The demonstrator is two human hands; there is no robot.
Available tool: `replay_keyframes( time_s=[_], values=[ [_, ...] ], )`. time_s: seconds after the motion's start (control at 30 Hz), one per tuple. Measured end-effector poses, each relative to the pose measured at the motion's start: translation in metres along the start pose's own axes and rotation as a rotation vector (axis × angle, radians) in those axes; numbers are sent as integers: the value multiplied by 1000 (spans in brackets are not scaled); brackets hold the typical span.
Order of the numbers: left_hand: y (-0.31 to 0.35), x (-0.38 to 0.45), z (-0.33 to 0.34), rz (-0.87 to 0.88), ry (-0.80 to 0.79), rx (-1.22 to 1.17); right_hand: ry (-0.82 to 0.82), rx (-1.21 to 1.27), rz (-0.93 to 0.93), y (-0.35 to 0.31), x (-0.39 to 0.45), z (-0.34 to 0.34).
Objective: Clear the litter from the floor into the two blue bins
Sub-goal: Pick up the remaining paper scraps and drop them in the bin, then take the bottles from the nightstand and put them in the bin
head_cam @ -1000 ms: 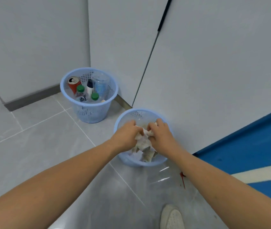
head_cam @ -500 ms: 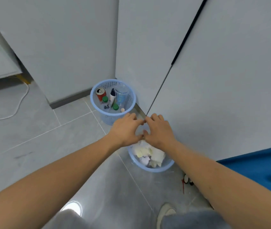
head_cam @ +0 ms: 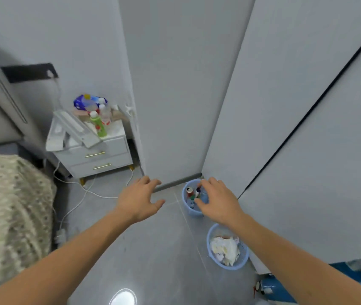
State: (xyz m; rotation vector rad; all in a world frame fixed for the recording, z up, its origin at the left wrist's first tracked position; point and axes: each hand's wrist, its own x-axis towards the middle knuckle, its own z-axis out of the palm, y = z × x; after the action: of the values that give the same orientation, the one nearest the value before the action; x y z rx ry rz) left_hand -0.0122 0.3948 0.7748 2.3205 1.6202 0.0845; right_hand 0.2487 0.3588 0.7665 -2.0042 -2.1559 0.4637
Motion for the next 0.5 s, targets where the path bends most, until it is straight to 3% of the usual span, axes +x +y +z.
replay_keyframes(
  time_s=[0.23,0.37,0.5],
  values=[
    [-62,-159,-236,-98,186,-4,-3,77,-91,-184,-41,-154],
    [-122,-207,-303,-152,295,27,-15,36,-229,-251,-33,-180],
    [-188,-208,-323,-257,330,-7,-21,87,-293,-285,2,-177]
  ],
)
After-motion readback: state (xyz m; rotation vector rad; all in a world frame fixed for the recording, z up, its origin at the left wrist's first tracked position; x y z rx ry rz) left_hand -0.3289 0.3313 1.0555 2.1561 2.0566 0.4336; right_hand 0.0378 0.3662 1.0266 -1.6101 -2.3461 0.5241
